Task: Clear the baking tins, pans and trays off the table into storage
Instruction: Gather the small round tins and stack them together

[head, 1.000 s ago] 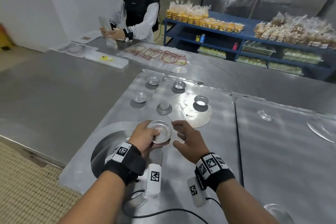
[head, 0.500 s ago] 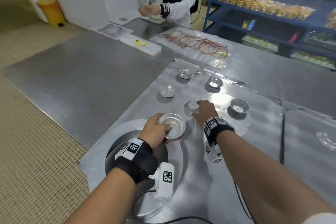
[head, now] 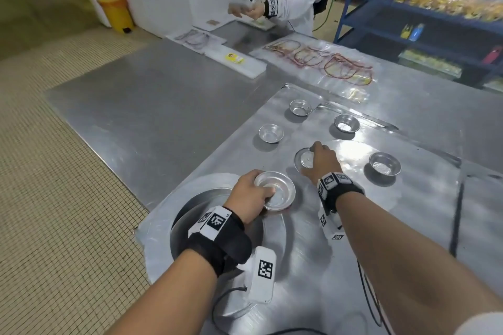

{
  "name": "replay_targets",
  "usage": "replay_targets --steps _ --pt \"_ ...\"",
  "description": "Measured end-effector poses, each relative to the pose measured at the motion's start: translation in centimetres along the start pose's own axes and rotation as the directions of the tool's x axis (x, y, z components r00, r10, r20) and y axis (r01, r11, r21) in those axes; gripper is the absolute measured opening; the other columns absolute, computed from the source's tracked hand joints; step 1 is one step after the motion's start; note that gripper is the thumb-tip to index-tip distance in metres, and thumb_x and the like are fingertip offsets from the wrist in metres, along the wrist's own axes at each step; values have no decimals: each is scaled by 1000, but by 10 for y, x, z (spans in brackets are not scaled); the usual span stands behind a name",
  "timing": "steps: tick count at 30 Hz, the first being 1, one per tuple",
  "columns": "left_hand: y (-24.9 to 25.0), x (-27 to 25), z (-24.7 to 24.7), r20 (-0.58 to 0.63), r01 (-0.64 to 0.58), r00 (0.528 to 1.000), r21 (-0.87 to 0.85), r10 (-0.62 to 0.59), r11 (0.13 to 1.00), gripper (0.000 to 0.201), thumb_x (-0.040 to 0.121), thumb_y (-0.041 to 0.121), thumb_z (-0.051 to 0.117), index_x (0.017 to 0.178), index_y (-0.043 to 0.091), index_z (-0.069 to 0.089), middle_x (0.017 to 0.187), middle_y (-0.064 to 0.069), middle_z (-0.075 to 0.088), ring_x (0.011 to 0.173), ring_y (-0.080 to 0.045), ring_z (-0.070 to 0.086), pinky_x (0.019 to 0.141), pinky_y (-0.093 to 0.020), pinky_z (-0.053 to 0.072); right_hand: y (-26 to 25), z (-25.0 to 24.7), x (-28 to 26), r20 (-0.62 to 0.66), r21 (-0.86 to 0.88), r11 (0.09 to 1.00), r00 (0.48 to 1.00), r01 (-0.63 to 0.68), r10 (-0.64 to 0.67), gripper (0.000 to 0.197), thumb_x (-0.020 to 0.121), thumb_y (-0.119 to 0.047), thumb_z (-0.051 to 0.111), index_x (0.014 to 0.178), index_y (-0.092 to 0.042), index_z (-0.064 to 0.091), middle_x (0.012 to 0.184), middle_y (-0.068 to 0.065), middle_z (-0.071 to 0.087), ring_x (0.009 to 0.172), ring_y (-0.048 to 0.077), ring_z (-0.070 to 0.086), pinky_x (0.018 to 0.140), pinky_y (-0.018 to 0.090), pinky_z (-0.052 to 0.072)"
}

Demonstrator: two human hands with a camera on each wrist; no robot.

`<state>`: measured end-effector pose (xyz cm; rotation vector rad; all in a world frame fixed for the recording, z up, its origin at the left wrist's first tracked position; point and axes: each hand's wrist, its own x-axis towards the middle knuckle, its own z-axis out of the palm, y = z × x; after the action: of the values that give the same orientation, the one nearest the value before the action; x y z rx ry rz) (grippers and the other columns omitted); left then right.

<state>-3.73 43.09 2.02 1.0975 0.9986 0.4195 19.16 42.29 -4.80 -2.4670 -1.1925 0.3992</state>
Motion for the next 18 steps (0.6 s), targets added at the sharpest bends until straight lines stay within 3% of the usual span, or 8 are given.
replay_targets --steps 2,3,6,9,12,14,16,18 --pt "1 -2 -1 -17 -4 1000 -12 4 1000 39 63 8 65 102 7 65 109 -34 64 97 -56 65 75 -68 55 -4 -8 -13 -45 106 994 999 24 -19 59 70 -25 83 115 -10 49 115 12 56 106 33 55 84 40 49" --pt "2 -4 -2 -27 -5 1000 -19 4 1000 39 63 7 64 102 6 65 109 -34 65 98 -55 65 79 -71 52 -7 -13 -20 -83 167 985 996 37 -24 60 67 -26 85 114 -12 49 113 10 58 103 31 57 83 38 50" --pt "7 -12 -3 -48 19 999 -49 -21 999 38 66 4 63 104 5 65 110 -33 65 100 -54 65 81 -68 54 -17 -26 -43 -198 325 936 977 137 -74 68 63 -33 86 119 -18 50 113 6 60 101 25 59 86 39 52" --pt "11 -18 -6 -50 45 997 -113 -51 993 28 81 -7 57 109 -5 61 100 -29 62 90 -50 65 70 -57 60 -26 -36 -67 -289 433 859 945 273 -154 74 62 -42 84 127 -28 50 118 1 53 106 19 60 93 37 54" --pt "16 -21 -6 -51 59 997 -131 -66 990 19 82 1 64 101 -3 63 96 -23 57 80 -35 60 62 -50 61 -40 -49 -94 -362 513 786 917 344 -166 68 64 -33 87 124 -28 55 119 -2 46 106 13 59 95 33 55" --pt "20 -25 -7 -36 76 996 -179 -83 981 17 88 4 64 103 -4 62 97 -23 57 76 -35 61 52 -39 58 -50 -54 -112 -397 556 743 904 373 -157 66 64 -31 89 122 -25 57 120 -2 48 106 11 60 93 31 56" --pt "25 -26 -10 -1 87 996 -223 -90 971 22 96 12 61 107 -7 59 102 -28 60 79 -39 65 54 -41 59 -59 -56 -129 -412 593 703 898 394 -155 66 64 -35 87 121 -23 56 119 -2 52 107 12 62 91 34 57" --pt "28 -25 -16 42 94 995 -228 -87 969 38 99 24 59 113 -11 60 109 -34 65 87 -43 68 69 -51 61 -67 -54 -142 -422 615 670 891 417 -167 66 63 -37 86 121 -21 56 118 -1 55 108 14 63 90 36 57"
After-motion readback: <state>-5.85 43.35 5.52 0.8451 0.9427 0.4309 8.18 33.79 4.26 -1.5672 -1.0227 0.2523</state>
